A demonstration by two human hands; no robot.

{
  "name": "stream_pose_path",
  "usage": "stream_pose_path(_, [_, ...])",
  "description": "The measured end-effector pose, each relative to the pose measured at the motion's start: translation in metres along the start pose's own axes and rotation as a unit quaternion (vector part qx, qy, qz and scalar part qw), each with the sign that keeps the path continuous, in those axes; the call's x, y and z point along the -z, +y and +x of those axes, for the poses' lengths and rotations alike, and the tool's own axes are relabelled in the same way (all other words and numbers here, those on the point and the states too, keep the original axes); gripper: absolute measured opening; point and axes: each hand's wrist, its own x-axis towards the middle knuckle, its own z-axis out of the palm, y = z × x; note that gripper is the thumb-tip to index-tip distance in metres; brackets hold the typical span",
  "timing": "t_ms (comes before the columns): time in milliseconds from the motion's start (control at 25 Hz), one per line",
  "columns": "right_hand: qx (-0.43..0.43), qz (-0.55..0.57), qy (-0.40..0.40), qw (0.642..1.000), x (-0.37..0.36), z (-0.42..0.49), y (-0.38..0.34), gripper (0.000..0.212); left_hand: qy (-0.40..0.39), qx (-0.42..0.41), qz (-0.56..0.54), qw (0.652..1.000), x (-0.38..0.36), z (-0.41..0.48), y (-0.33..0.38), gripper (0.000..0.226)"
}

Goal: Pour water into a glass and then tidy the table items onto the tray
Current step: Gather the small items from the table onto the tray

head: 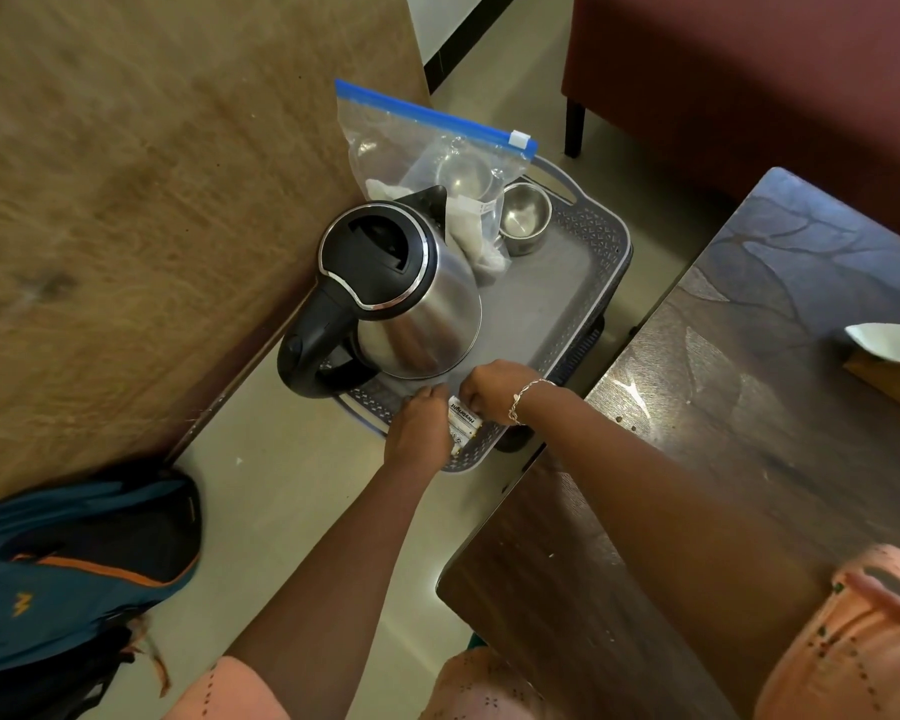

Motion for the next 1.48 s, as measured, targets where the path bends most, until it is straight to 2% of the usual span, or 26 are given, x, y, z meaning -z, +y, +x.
stream_pose_path(80, [0.005, -0.013, 0.001, 1.0, -0.001, -0.001, 0.0, 0.026, -0.007, -0.003, 0.0, 1.0, -0.002, 0.0, 0.001, 0.05])
stream_pose_path(440, [0.026, -0.053, 0.006, 0.998, -0.001, -0.009, 0.0, 0.027, -0.026, -0.02, 0.006, 0.999, 0.002, 0.002, 0.001, 0.041])
stream_pose_path(560, [0.013, -0.071, 0.058, 0.996, -0.002, -0.014, -0.001, 0.028, -0.038, -0.028, -0.018, 0.999, 0.003, 0.006, -0.004, 0.037])
stream_pose_path(800, [-0.012, -0.086, 0.166, 0.982, 0.002, -0.032, 0.006, 0.041, -0.03, -0.022, -0.033, 0.999, -0.003, 0.009, -0.006, 0.042])
stream_pose_path(1000, [0.042, -0.143, 0.334, 0.931, -0.009, -0.036, 0.021, 0.037, -0.017, -0.022, 0.006, 1.0, -0.007, 0.008, -0.003, 0.045])
stream_pose_path(1200, [0.015, -0.161, 0.377, 0.912, -0.017, -0.042, 0.033, 0.042, 0.012, -0.052, 0.05, 0.997, -0.011, 0.005, -0.001, 0.047])
stream_pose_path(1480, [-0.033, -0.197, 0.408, 0.891, -0.017, -0.073, 0.05, 0.061, 0.047, -0.111, 0.116, 0.986, -0.011, -0.011, 0.009, 0.049])
